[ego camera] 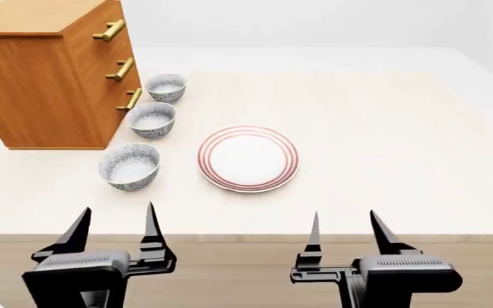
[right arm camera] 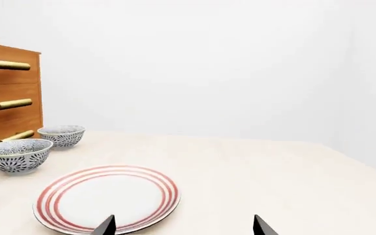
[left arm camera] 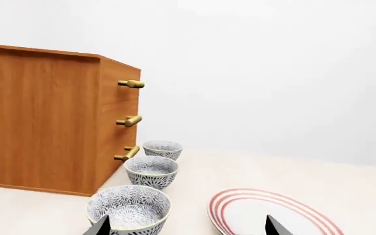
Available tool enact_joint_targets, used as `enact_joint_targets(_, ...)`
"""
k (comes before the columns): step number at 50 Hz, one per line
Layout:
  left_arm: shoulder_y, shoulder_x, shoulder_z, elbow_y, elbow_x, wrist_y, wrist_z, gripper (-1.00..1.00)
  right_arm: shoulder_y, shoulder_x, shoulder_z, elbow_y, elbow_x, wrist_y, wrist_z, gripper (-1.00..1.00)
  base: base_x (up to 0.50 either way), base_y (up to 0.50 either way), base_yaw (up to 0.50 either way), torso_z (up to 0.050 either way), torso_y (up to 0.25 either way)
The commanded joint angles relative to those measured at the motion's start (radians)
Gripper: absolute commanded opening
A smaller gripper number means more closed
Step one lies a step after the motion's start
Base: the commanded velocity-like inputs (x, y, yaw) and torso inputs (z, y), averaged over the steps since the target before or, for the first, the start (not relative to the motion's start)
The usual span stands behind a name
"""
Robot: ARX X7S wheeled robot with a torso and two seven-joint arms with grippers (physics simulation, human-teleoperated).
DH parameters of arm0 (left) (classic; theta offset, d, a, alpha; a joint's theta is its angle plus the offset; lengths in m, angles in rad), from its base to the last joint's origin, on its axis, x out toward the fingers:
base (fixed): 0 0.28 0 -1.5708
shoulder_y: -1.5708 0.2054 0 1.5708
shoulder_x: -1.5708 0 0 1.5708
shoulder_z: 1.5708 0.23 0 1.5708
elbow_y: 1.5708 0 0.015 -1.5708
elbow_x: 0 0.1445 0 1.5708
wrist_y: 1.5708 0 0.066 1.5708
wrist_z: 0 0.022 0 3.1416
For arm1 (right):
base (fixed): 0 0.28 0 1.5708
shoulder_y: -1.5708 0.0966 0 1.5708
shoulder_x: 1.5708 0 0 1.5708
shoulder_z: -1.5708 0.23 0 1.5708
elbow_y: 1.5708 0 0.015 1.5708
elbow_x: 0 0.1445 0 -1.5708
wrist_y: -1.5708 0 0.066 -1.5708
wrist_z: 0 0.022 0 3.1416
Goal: Put the bowl in the middle on the plate.
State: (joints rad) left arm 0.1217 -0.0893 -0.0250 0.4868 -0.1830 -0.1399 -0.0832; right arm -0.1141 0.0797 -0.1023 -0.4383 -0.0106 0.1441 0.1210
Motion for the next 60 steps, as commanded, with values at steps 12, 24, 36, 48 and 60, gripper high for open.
enact_joint_targets(12,0.036,-0.043,-0.003,0.12,-0.053,-0.024,-0.036,1.0,-0.019,0.034,-0.036,-0.093,0.018,0.04,0.033,1.0,0.03,0.5,0.0,0.0,0.0)
enact_joint_targets(24,0.036,-0.056,0.009,0.115,-0.052,-0.014,-0.05,1.0,-0.02,0.052,-0.053,-0.098,0.026,0.029,0.043,1.0,0.22,0.5,0.0,0.0,0.0)
enact_joint_targets(36,0.039,-0.066,0.02,0.113,-0.053,-0.008,-0.063,1.0,-0.019,0.065,-0.06,-0.099,0.036,0.029,0.056,1.0,0.26,0.5,0.0,0.0,0.0)
enact_joint_targets(48,0.037,-0.075,0.026,0.109,-0.059,-0.001,-0.074,1.0,-0.027,0.073,-0.054,-0.096,0.083,-0.028,0.055,1.0,0.3,0.45,0.0,0.0,0.0)
enact_joint_targets(60,0.039,-0.086,0.038,0.103,-0.057,0.008,-0.081,1.0,-0.026,0.081,-0.064,-0.089,0.096,-0.047,0.061,1.0,0.5,0.0,0.0,0.0,0.0)
